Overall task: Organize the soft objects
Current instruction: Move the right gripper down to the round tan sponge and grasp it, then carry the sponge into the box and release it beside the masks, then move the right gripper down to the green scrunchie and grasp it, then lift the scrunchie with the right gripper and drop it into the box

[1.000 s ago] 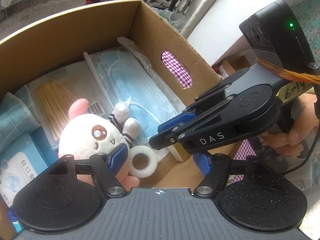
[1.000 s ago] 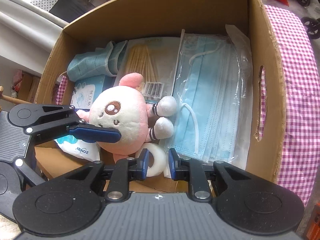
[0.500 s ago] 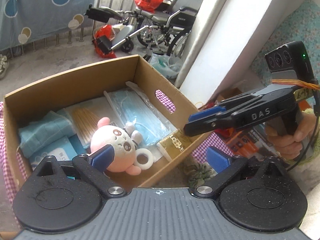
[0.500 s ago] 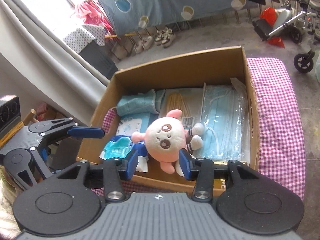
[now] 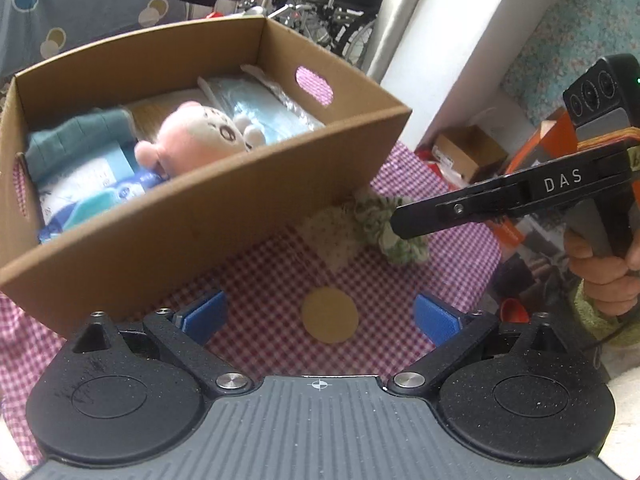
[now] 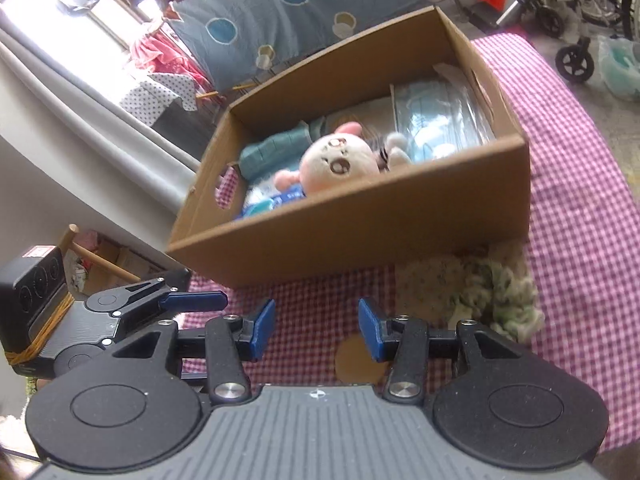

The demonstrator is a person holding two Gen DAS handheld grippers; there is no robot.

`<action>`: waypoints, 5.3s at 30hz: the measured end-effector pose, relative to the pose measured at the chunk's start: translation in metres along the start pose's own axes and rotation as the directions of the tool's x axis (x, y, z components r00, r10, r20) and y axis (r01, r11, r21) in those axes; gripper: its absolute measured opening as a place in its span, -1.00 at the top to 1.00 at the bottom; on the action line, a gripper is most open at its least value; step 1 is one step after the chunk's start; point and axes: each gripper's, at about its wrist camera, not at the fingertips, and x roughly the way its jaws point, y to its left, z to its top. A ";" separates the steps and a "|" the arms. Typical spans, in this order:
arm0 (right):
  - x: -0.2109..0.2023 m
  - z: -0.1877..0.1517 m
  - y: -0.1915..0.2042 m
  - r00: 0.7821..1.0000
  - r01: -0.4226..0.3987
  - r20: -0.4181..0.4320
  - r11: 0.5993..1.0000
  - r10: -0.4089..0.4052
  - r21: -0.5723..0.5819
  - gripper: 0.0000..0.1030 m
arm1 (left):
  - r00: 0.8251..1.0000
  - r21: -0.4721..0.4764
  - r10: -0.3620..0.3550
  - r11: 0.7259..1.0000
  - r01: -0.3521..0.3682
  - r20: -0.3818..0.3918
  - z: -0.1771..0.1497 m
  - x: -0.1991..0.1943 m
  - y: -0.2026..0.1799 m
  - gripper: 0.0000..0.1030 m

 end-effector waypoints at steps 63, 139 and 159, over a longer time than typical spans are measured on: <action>0.023 0.013 0.014 0.982 -0.189 0.020 0.980 0.188 0.061 0.84 | 0.964 0.033 -0.174 0.985 0.171 0.203 0.005 -0.030 0.027 0.11; 0.015 -0.025 -0.088 0.936 0.333 0.120 0.943 -0.330 -0.005 0.50 | 0.996 0.392 0.050 0.920 -0.017 -0.072 0.025 0.138 -0.088 -0.43; -0.069 0.004 0.039 0.916 0.272 0.356 0.939 -0.186 -0.210 0.64 | 0.968 0.240 -0.050 0.971 -0.010 0.246 0.044 -0.014 -0.059 -0.17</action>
